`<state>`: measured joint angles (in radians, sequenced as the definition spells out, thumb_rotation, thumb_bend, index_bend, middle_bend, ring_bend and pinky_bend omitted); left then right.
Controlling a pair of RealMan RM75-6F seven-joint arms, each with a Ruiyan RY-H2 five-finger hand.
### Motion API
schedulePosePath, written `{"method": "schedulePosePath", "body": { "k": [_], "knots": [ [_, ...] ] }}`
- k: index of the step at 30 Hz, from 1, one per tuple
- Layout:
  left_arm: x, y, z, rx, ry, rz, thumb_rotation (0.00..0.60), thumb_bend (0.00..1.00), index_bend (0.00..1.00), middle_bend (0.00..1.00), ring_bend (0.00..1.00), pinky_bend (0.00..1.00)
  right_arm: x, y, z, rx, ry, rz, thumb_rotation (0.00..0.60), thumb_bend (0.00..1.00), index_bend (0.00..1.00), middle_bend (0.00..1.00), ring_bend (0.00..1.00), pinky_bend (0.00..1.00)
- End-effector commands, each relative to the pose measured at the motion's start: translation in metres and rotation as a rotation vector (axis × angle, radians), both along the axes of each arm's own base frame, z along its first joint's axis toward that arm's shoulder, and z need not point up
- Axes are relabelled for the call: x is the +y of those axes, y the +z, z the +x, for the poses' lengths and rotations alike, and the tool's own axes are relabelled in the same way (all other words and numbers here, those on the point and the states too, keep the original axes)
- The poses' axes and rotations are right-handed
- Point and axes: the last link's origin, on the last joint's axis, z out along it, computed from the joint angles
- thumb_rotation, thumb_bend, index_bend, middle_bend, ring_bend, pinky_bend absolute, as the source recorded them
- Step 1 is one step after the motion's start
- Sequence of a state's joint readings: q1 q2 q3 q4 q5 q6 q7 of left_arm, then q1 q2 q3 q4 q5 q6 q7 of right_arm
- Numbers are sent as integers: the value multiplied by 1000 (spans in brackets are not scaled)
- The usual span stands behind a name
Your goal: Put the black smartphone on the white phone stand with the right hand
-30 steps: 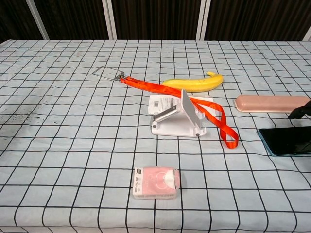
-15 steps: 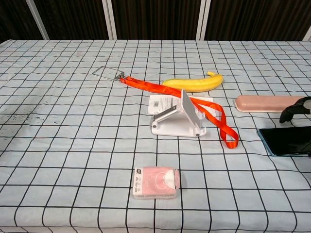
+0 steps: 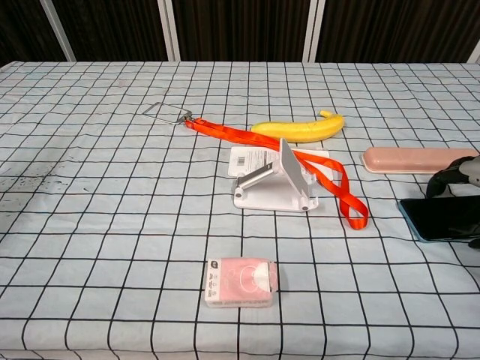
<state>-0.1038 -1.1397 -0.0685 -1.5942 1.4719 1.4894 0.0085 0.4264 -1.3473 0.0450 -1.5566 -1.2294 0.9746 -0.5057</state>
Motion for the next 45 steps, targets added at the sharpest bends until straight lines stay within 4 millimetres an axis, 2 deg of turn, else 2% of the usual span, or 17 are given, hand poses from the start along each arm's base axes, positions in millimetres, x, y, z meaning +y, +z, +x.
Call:
{"method": "schedulePosePath", "body": {
  "k": [1,16,24,30,35,42,45],
  "knots": [
    [0,0,0,1,-1,-1,600,0,0,0,0,0,1,-2,0,1,6,8,600,264,310,285,165,192],
    [1,0,-1,5,5,-6,600,0,0,0,0,0,2,-10,-8,24,-1,44,600,298,326,298,175,192],
    [0,-1,-1,5,4,-10,600,0,0,0,0,0,5,-11,-14,38,-10,53,600,351,432,427,272,212],
    [1,0,-1,3,7,-9,600,0,0,0,0,0,6,-13,-14,37,-9,52,600,357,530,544,392,277],
    [1,0,-1,1,6,-9,600,0,0,0,0,0,6,-13,-12,32,-3,49,600,358,581,604,470,370],
    [1,0,-1,-4,6,-8,600,0,0,0,0,0,7,-9,-11,22,1,33,600,366,651,677,550,440],
    [1,0,-1,-6,7,-8,600,0,0,0,0,0,7,-6,-10,17,6,25,600,370,673,697,571,440]
  ]
}}
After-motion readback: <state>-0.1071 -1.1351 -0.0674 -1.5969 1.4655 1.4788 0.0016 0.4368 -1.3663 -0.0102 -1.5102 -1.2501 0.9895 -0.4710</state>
